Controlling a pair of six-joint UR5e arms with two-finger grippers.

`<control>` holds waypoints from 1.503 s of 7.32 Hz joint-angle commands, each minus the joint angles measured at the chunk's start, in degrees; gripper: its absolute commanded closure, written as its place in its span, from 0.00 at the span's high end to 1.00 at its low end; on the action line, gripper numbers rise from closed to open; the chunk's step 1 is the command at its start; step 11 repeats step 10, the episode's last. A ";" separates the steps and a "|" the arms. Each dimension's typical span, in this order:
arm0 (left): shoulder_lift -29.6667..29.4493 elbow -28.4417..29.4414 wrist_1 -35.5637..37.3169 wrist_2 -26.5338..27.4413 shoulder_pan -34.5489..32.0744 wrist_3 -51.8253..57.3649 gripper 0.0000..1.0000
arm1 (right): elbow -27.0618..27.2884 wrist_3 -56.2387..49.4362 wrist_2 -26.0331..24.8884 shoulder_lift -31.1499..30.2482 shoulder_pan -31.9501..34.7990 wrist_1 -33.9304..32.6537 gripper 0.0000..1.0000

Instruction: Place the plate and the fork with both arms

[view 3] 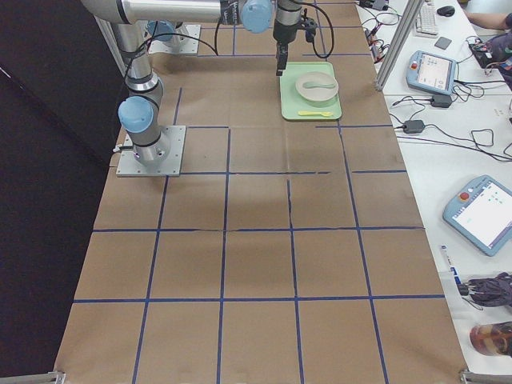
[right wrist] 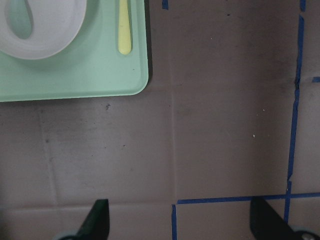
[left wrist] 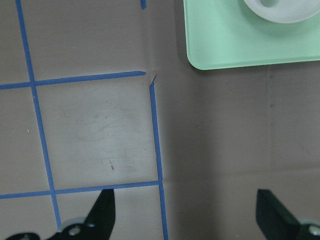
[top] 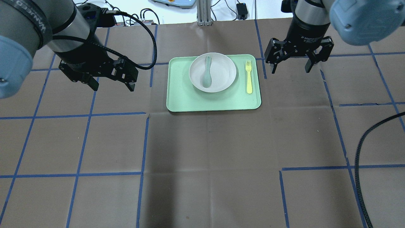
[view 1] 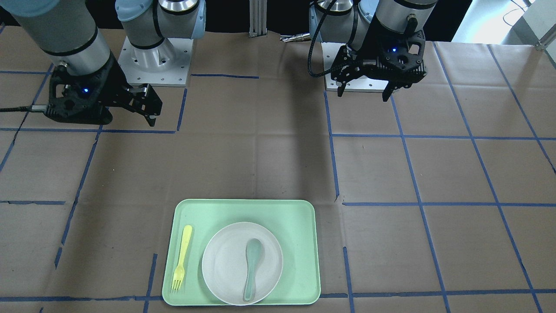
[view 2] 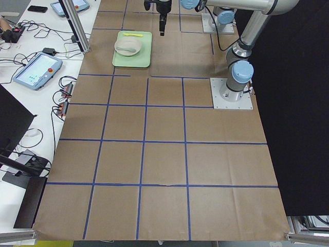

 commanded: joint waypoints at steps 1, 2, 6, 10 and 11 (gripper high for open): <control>0.00 -0.08 0.02 0.25 -0.12 0.01 1.00 | 0.58 0.82 0.56 -2.05 -0.96 0.84 1.00; 0.00 -0.08 0.02 -0.01 -0.03 0.01 1.00 | 1.02 0.82 0.65 -2.32 -0.88 0.92 1.00; 0.00 -0.08 0.02 -0.10 -0.03 -0.08 1.00 | 3.66 0.73 0.04 -3.72 -0.52 0.49 1.00; 0.00 -0.08 0.02 -0.10 0.06 -0.08 1.00 | 3.57 0.65 0.04 -3.64 -0.52 0.31 1.00; 0.00 -0.08 0.02 -0.10 0.06 -0.08 1.00 | 3.57 0.65 0.04 -3.64 -0.52 0.31 1.00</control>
